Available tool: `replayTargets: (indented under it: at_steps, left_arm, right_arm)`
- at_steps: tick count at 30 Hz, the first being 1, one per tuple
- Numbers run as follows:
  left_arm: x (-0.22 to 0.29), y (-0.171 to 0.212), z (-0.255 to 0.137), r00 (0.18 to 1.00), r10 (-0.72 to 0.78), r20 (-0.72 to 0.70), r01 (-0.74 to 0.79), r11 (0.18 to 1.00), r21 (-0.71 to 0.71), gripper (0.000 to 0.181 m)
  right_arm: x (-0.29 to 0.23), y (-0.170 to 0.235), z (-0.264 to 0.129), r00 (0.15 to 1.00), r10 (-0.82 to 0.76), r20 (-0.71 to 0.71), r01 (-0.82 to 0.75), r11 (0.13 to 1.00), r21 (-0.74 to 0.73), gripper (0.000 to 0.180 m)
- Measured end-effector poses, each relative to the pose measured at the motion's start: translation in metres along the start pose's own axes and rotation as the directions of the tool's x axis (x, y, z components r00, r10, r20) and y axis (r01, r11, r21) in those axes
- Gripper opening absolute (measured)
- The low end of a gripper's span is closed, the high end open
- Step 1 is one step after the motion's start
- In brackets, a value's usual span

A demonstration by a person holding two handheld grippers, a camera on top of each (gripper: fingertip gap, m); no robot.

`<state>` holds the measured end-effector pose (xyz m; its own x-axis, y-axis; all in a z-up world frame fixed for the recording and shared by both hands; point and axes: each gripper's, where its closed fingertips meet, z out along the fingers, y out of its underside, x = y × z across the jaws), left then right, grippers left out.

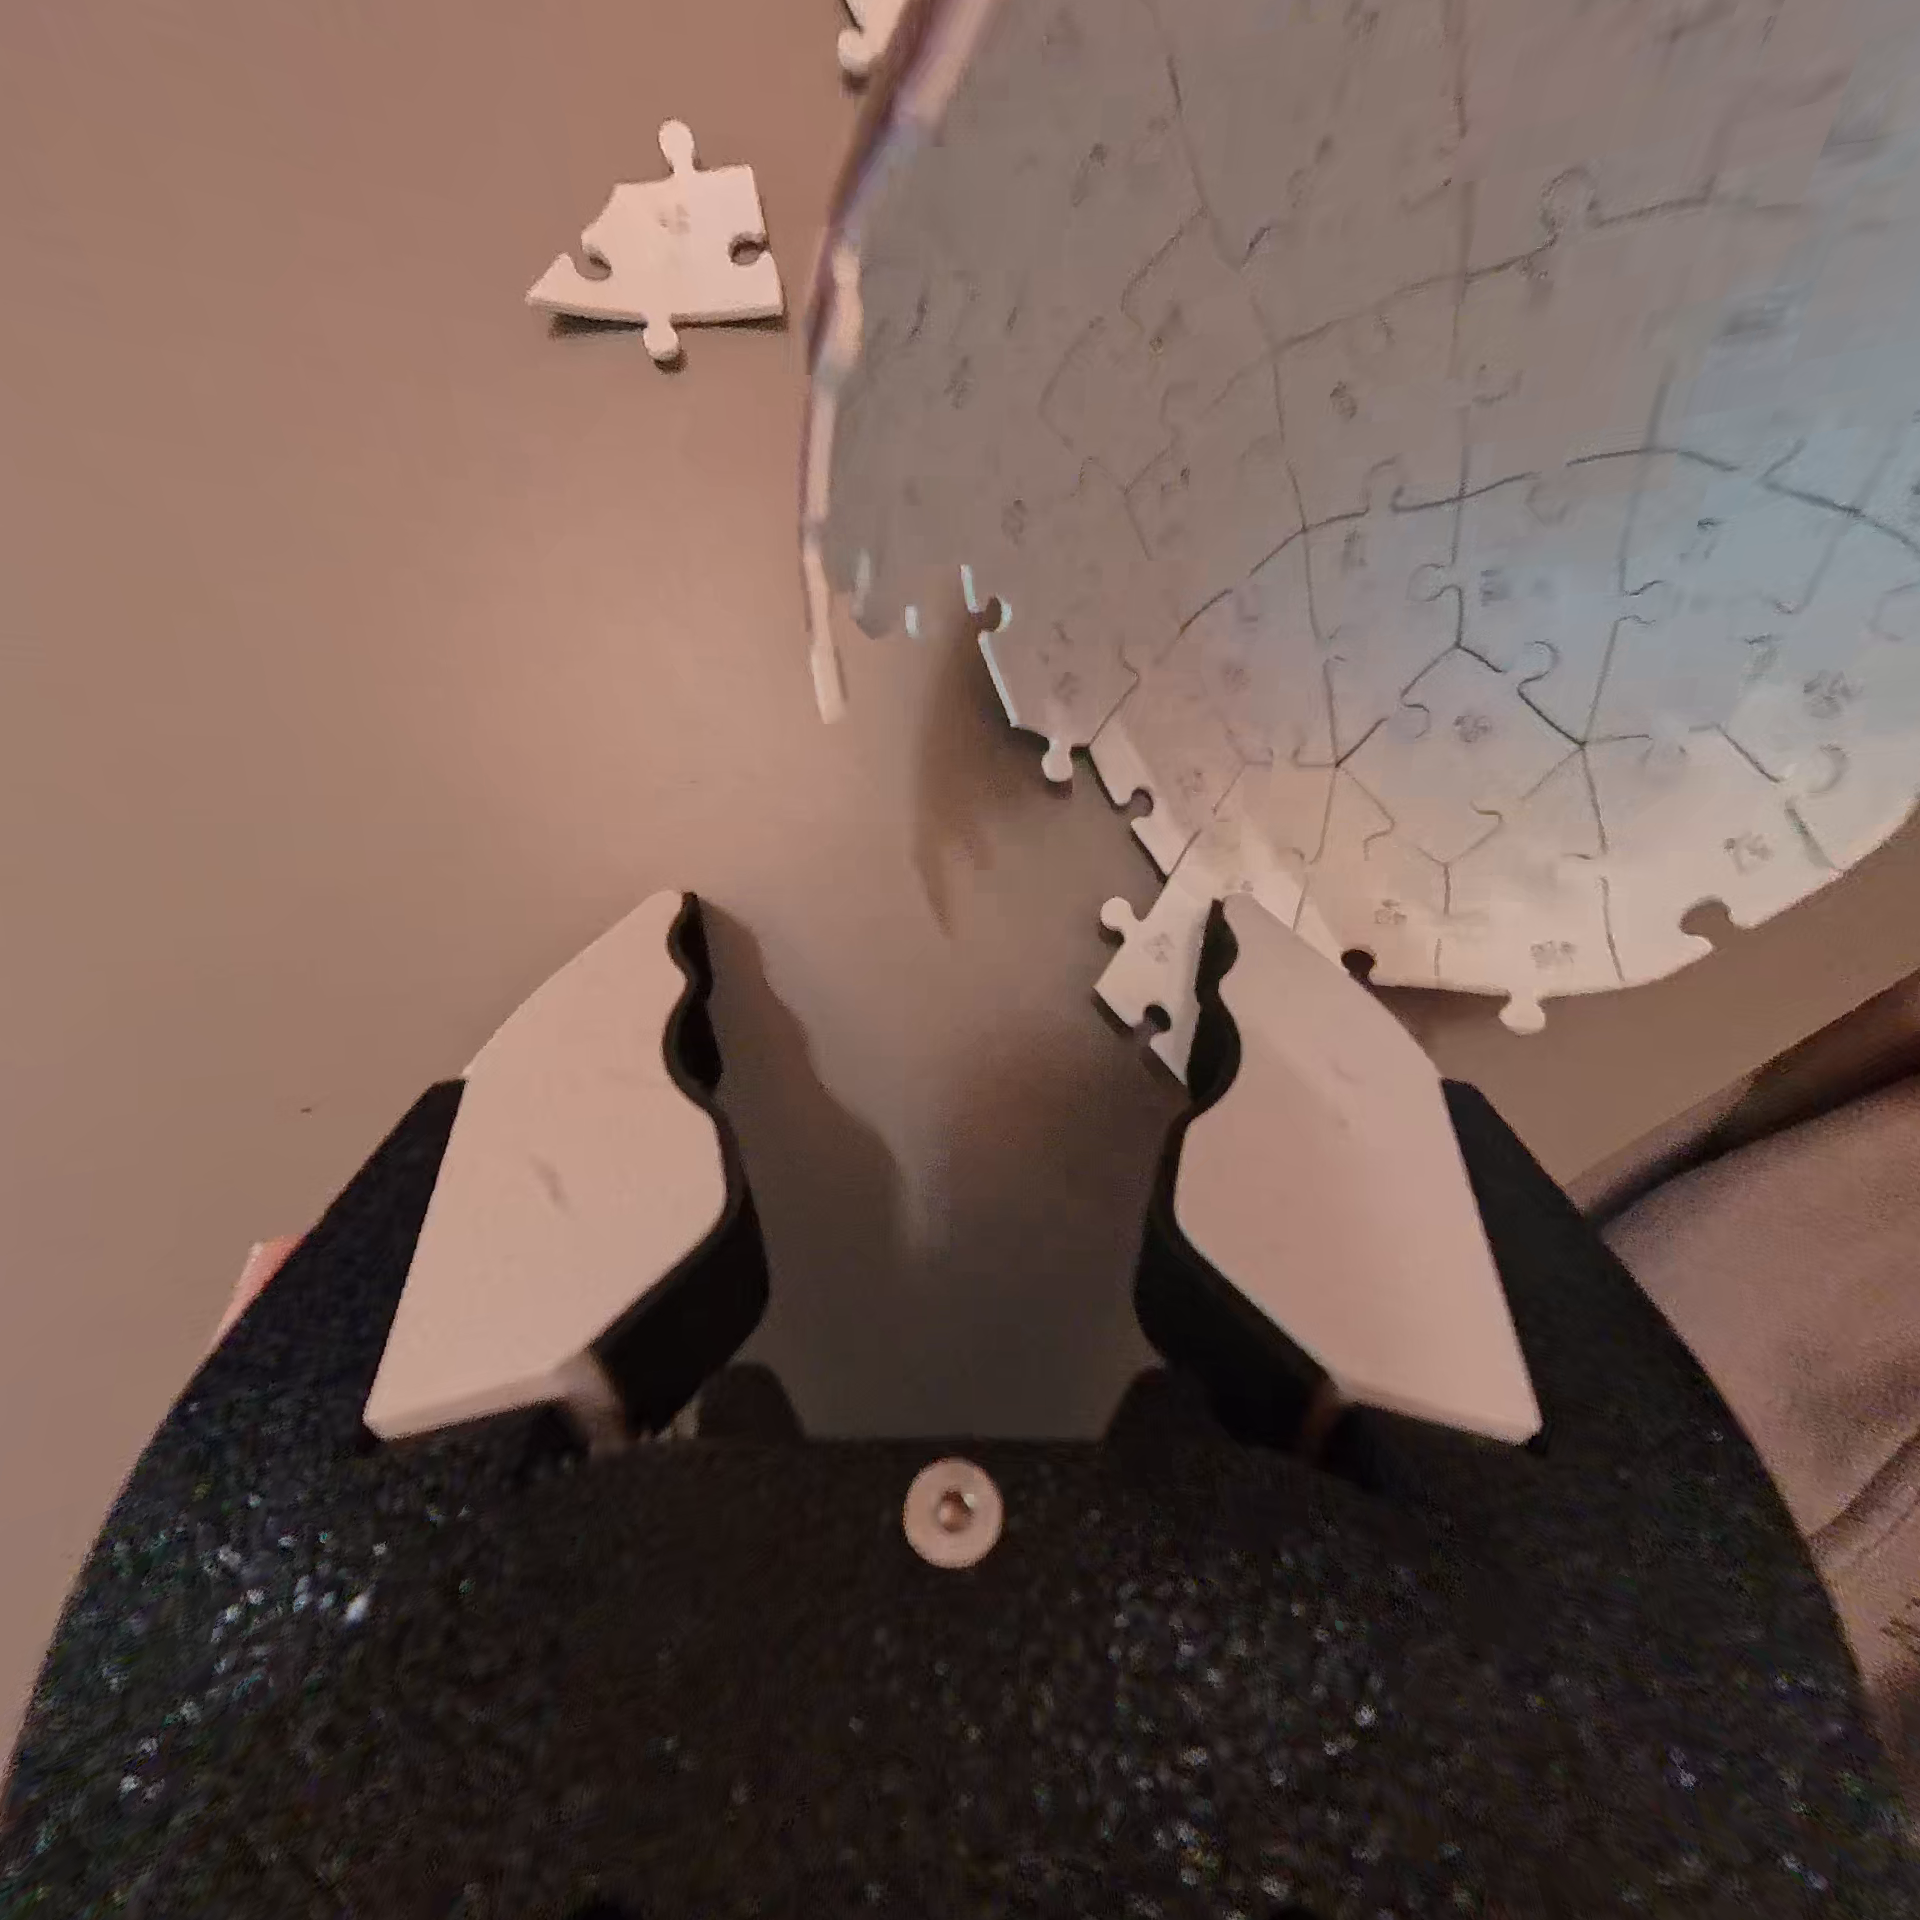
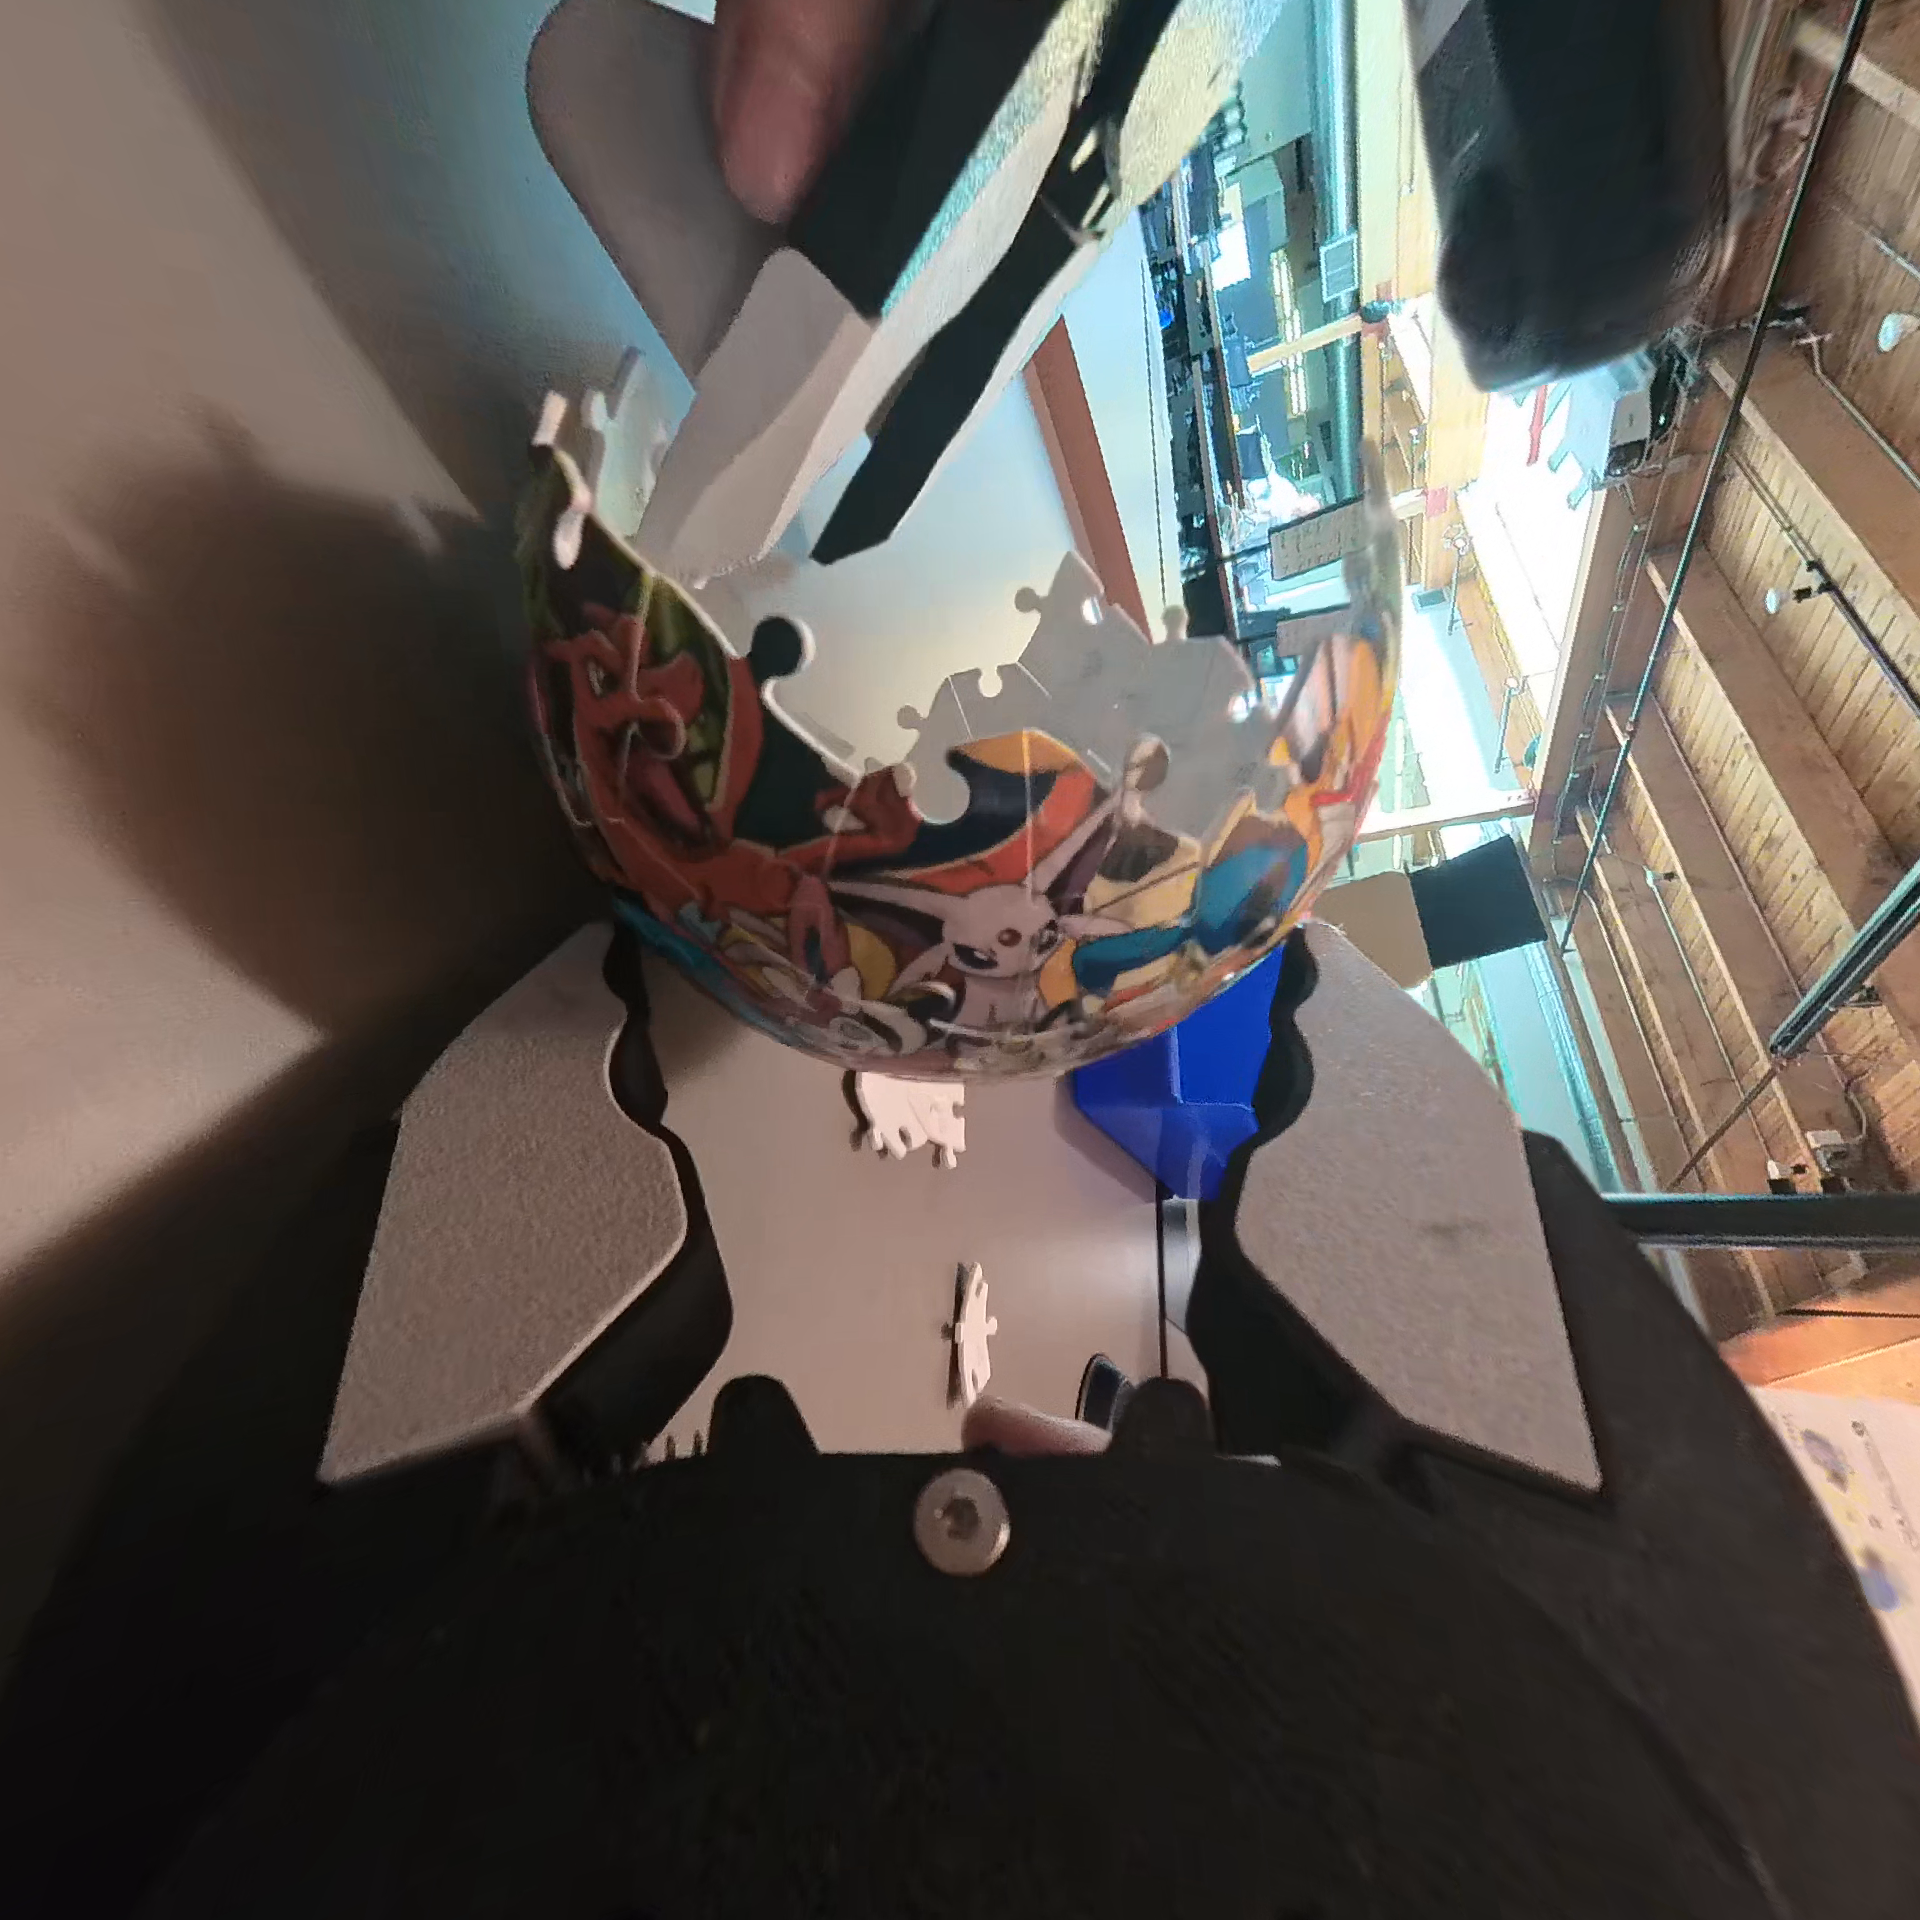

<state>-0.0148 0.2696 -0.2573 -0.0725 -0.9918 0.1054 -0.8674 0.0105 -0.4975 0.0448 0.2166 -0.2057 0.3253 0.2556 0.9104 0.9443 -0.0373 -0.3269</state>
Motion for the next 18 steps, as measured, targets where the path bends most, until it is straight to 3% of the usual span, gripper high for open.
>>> replayTargets:
  at_steps: [11, 18]
  left_arm:
    - [-0.002, 0.003, 0.003, 0.995, 0.086, 0.054, -0.088, 0.995, 0.045, 0.091]
    - [-0.005, -0.007, 0.009, 0.991, 0.123, 0.044, -0.129, 0.979, 0.161, 0.099]
  right_arm:
    - [-0.01, -0.021, -0.006, 0.995, 0.011, 0.098, -0.022, 0.994, 0.104, 0.117]
    - [-0.005, -0.029, -0.01, 0.982, 0.016, 0.189, -0.05, 0.983, 0.177, 0.12]
